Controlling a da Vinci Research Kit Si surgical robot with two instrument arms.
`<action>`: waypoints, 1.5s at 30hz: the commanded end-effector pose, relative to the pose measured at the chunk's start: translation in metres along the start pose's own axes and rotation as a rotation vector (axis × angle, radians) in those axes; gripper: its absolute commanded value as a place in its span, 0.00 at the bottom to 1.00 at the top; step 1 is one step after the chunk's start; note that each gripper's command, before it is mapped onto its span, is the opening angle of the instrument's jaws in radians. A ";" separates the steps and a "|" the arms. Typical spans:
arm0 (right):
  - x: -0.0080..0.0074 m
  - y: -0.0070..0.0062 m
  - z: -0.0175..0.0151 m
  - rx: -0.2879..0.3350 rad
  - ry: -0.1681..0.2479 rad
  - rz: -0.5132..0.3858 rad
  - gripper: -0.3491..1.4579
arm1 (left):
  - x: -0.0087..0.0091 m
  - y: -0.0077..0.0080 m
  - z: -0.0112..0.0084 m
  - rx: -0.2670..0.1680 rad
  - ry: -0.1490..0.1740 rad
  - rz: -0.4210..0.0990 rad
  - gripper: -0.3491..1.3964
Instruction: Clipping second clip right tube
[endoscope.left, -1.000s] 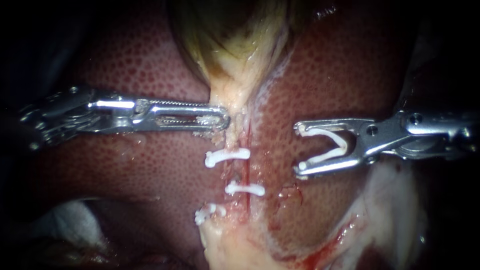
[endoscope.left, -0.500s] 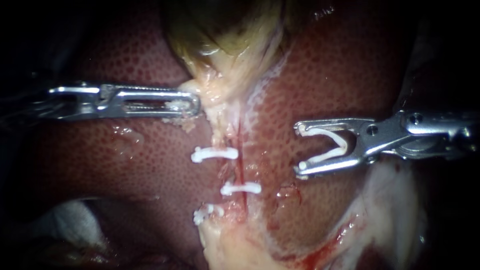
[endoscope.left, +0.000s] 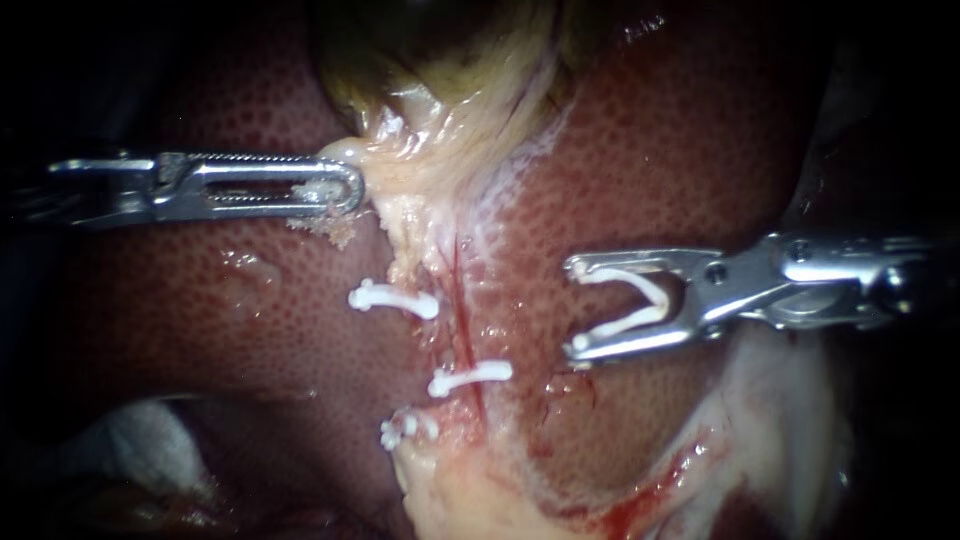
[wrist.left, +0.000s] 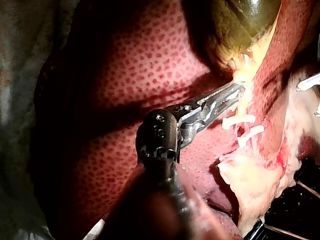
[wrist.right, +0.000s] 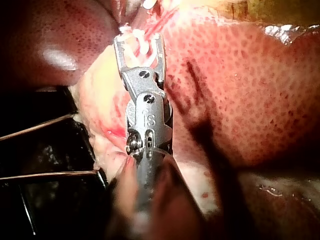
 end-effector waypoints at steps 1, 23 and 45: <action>-0.0006 0.0001 0.0008 0.000 -0.009 0.009 0.47 | 0.0000 0.0000 0.0000 0.001 0.000 0.000 0.00; -0.0088 0.0028 0.0147 0.115 -0.045 0.164 0.46 | -0.0003 0.0002 0.0003 0.004 0.002 0.001 0.00; -0.0093 0.0035 0.0141 0.147 -0.048 0.424 0.00 | -0.0004 0.0001 0.0005 0.005 0.003 0.002 0.00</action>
